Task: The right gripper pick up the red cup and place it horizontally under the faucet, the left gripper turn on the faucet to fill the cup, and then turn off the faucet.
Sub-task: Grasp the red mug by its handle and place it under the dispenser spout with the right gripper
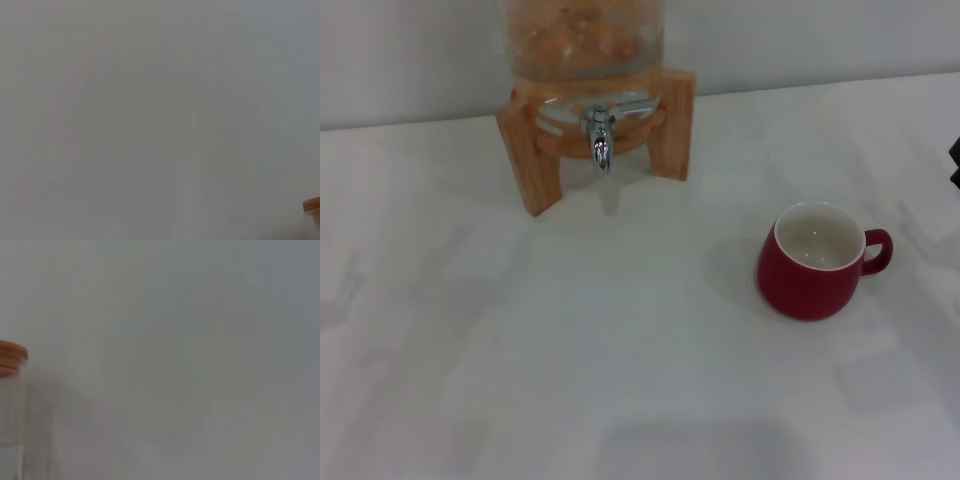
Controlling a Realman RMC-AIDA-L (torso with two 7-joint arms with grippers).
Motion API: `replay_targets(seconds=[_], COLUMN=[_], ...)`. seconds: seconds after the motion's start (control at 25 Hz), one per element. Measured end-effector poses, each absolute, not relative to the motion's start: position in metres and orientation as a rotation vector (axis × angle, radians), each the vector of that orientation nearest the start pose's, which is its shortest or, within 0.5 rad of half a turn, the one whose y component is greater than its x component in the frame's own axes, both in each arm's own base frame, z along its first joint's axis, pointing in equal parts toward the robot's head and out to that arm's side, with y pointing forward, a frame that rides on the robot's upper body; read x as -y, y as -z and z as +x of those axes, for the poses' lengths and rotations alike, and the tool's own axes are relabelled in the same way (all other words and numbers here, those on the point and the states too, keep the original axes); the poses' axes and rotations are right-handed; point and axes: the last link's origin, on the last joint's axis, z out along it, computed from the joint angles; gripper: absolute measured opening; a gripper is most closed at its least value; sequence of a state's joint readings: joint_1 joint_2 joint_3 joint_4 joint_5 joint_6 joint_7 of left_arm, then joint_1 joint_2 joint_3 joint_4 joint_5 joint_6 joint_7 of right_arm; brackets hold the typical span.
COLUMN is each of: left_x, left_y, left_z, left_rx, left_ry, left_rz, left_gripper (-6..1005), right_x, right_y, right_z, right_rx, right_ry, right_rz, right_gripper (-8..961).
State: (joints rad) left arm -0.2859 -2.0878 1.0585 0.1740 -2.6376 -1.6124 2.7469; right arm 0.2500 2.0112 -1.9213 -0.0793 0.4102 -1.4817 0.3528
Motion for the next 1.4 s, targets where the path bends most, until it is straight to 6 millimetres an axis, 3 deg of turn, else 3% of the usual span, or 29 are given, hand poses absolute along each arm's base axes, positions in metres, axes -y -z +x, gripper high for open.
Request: replay_targets(seconds=[1.4], left_x=[-0.274], left_y=[-0.038], left_z=[-0.324], left_rx=[0.298], left_ry=[1.018], left_rz=[-1.539], left_gripper=[845], right_x=[-0.224], right_y=[-0.029], right_z=[0.392], right_rx=[-0.534], right_ry=[-0.704], right_rz=[-1.629], right_gripper=[858])
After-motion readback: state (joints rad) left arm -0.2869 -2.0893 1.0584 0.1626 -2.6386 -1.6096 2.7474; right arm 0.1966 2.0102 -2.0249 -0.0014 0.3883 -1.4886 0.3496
